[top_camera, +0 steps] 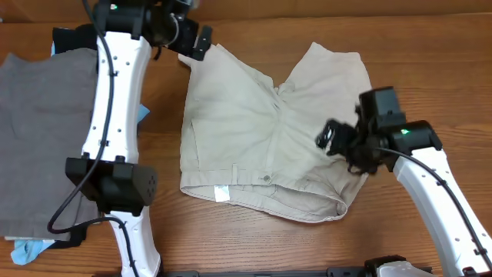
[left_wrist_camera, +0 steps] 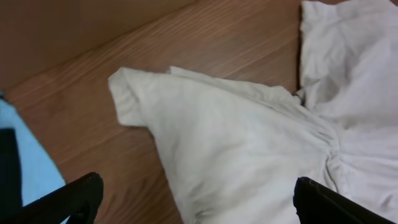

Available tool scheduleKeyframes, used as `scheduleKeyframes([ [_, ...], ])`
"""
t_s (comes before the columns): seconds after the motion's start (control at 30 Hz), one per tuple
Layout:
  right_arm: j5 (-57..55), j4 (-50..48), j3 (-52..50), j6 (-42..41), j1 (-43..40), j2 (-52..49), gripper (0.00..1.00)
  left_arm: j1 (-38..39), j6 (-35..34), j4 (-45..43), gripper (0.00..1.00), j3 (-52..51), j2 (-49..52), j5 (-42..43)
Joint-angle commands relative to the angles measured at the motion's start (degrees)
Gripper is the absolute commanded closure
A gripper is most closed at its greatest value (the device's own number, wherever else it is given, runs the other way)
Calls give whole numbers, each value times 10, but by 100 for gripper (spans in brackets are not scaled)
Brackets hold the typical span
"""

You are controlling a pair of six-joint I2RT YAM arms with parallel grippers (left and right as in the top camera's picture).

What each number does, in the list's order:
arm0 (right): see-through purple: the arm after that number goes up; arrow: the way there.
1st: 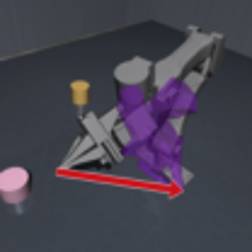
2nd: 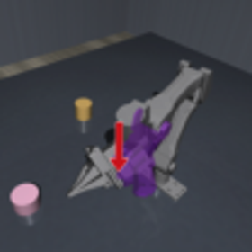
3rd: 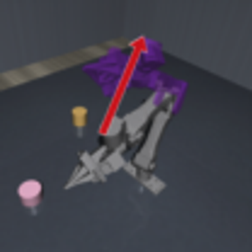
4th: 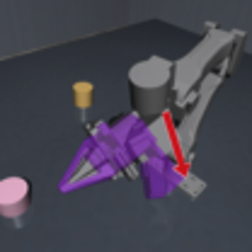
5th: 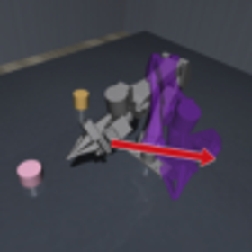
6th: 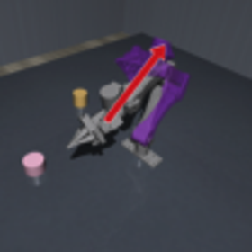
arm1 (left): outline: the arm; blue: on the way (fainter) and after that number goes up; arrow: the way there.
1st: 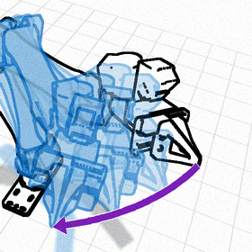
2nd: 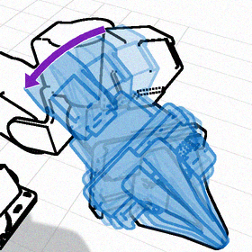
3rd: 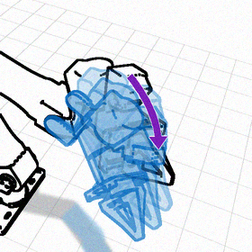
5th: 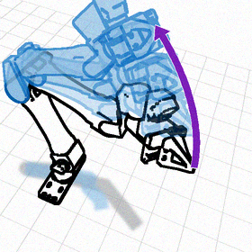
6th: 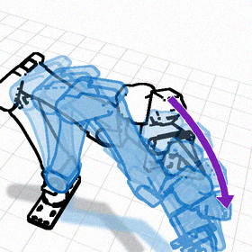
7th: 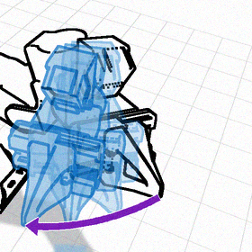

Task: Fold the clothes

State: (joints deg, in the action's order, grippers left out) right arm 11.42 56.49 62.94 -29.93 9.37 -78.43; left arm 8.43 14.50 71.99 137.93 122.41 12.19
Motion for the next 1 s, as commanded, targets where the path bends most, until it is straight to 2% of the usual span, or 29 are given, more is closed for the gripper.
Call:
scheduleKeyframes([
  [0.0, -1, -32, 10, 39, -1, -42, 0, 21, 37, -2, 0, -3, 9, 16],
  [0.13, 54, -39, 10, 47, 0, -125, 0, 26, 37, -4, 0, -3, 12, 16],
  [0.27, 58, -31, 3, 46, 0, -181, 0, 26, 37, -16, 0, -3, 12, 15],
  [0.47, 58, -59, -32, 7, -18, -238, 7, 27, 37, -41, 0, -3, 20, 14],
  [0.67, 40, -63, -47, 5, -108, -252, 13, 41, 37, -74, 0, -3, 50, 15],
  [0.8, 41, -72, -47, 42, -190, -252, 15, 61, 47, -103, 0, -3, 84, 31],
  [0.83, 41, -80, -47, 61, -233, -252, 15, 74, 56, -115, 0, -3, 105, 43],
  [0.97, 41, -126, -47, 114, -303, -252, 14, 104, 79, -134, 0, -3, 142, 54],
])
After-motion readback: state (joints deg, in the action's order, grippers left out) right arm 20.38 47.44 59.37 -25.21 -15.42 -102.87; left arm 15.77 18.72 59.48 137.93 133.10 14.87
